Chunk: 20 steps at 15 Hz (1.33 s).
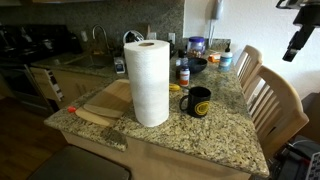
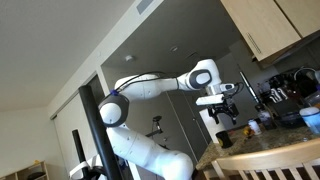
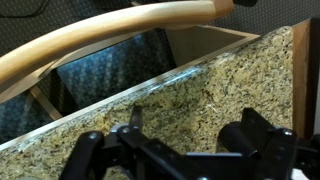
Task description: Put the bottle in the bowl and then put it back on the counter
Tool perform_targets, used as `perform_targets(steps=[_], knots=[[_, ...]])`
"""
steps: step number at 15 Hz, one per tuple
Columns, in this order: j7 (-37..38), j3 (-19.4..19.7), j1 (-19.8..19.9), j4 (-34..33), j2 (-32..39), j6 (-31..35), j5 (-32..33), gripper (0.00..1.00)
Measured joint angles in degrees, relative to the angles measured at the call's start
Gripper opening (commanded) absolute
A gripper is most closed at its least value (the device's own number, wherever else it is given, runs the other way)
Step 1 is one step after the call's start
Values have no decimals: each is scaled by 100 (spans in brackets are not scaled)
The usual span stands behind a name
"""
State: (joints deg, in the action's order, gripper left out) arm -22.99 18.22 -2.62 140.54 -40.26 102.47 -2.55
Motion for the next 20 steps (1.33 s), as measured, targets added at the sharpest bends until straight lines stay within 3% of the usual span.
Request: perform_targets(steps=[6,7,11,13,15,20], knots=[[-156,109,191,-1,-29,29,49,100],[-167,119,228,-5,-33,338,-150,100],[555,-720,-276,-61,197,2339,-1215,100],[971,-1143,-539,-312,514,3117,-1373,100],[1235,-1370,-634,-661,865,3289,-1375,100],[1249,-1340,-622,-827,1039,3302,-1375,100]])
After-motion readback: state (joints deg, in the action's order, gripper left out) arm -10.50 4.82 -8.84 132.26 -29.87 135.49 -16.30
